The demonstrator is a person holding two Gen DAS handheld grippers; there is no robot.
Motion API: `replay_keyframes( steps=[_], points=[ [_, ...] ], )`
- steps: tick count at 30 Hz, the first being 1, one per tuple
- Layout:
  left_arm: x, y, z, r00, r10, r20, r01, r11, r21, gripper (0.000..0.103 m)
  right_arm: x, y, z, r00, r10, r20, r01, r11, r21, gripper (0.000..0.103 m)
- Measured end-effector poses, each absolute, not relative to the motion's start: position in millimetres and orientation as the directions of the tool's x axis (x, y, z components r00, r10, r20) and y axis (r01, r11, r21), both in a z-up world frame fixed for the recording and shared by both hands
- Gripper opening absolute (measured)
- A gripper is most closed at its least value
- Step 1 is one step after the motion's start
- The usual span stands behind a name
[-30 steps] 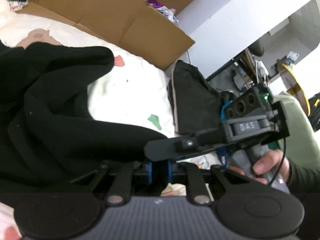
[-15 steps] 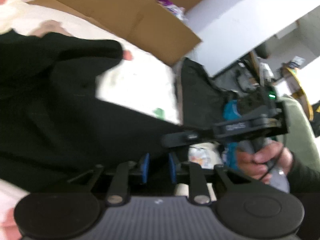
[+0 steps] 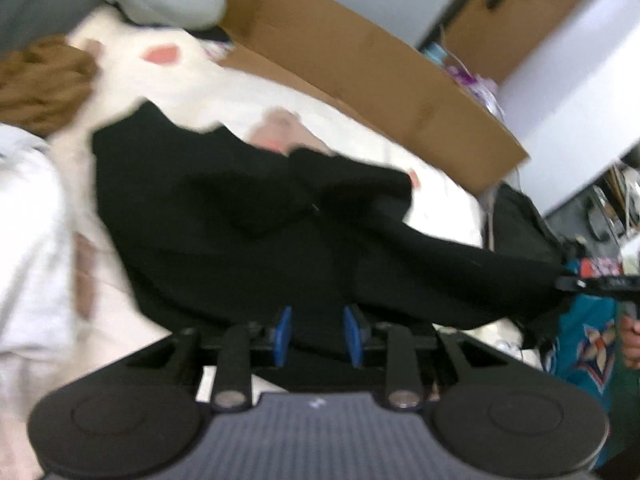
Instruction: Fold clothes
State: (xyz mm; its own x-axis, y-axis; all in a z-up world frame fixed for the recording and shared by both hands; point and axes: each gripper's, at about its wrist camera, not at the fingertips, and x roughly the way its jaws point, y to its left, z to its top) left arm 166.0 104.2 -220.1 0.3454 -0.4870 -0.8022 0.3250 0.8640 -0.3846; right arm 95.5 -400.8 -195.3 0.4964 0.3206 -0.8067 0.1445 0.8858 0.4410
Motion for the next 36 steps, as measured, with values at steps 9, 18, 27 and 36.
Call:
replay_keyframes(
  steps=[9, 18, 27, 36],
  points=[
    [175, 157, -170, 0.475, -0.443, -0.760, 0.239, 0.896, -0.374, 0.043, 94, -469, -132, 0.499, 0.061, -0.864, 0.244, 0.947, 0.208, 0.002],
    [193, 190, -173, 0.515, -0.447, -0.731, 0.207, 0.893, -0.399, 0.043, 116, -482, -89, 0.449, -0.178, -0.876, 0.362, 0.932, -0.003, 0.002],
    [207, 194, -178, 0.516, -0.406, -0.754, 0.196, 0.913, -0.357, 0.045, 134, -505, -67, 0.436, -0.273, -0.858, 0.370, 0.923, -0.105, 0.002],
    [242, 178, -211, 0.490, -0.369, -0.790, 0.166, 0.929, -0.331, 0.046, 150, -576, -82, 0.388, -0.370, -0.844, 0.453, 0.874, -0.175, 0.002]
  ],
)
